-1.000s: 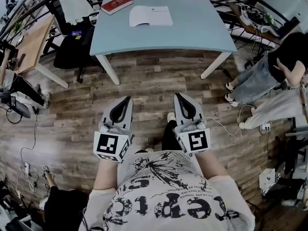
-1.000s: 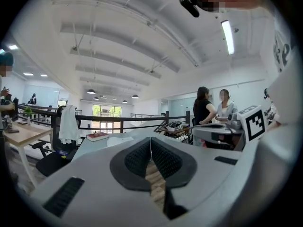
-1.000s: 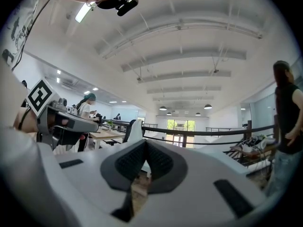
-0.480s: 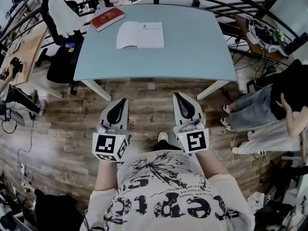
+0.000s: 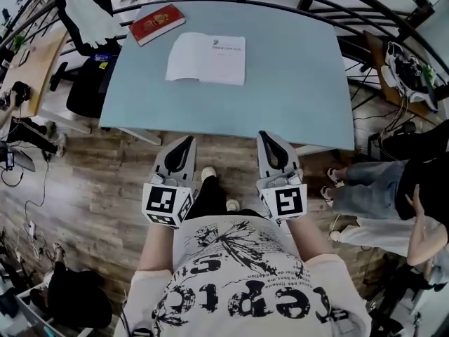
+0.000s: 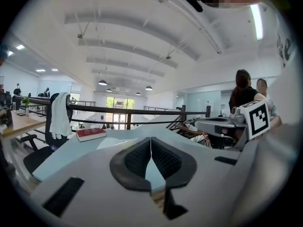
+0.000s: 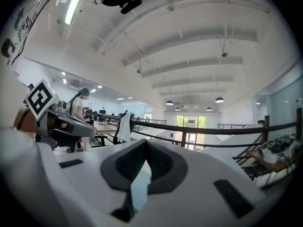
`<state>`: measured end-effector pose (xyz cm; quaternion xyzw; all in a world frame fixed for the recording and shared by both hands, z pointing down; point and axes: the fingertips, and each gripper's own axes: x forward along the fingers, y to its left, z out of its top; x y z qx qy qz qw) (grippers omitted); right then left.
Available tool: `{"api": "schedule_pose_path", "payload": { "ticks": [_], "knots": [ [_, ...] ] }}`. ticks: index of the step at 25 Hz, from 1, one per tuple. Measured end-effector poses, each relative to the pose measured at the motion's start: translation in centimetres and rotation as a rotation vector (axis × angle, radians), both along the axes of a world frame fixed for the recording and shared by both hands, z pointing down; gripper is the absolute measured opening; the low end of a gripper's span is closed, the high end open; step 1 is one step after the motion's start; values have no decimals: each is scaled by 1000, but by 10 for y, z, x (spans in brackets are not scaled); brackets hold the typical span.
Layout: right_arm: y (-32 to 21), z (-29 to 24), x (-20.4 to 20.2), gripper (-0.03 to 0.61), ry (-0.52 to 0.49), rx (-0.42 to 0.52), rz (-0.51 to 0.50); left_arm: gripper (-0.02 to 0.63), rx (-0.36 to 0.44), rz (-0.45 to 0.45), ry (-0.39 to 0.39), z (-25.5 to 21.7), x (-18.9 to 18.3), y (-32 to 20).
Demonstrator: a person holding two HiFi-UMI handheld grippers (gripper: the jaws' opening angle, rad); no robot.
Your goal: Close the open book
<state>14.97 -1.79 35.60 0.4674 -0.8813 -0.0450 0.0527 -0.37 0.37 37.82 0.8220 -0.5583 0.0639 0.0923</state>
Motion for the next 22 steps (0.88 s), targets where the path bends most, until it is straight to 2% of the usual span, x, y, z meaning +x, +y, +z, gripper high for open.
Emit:
{"api": "schedule_pose_path", "payload": {
  "ticks": [6, 10, 14, 16, 22],
  "knots": [
    [-88, 26, -27, 9, 20, -30, 13, 20, -12, 13, 46, 27, -30, -96],
    [-145, 44, -48, 9, 48, -66, 30, 20, -66, 28, 76, 48, -56, -160],
    [-195, 62, -72, 11, 61, -109, 28, 20, -121, -4, 124, 78, -87, -217],
    [-218, 71, -85, 10, 71, -128, 21, 20, -165, -33, 184, 103, -99, -240],
    [-267, 98, -119, 11, 106, -185, -15, 21, -319, -75, 488, 169, -115, -278]
  ]
}}
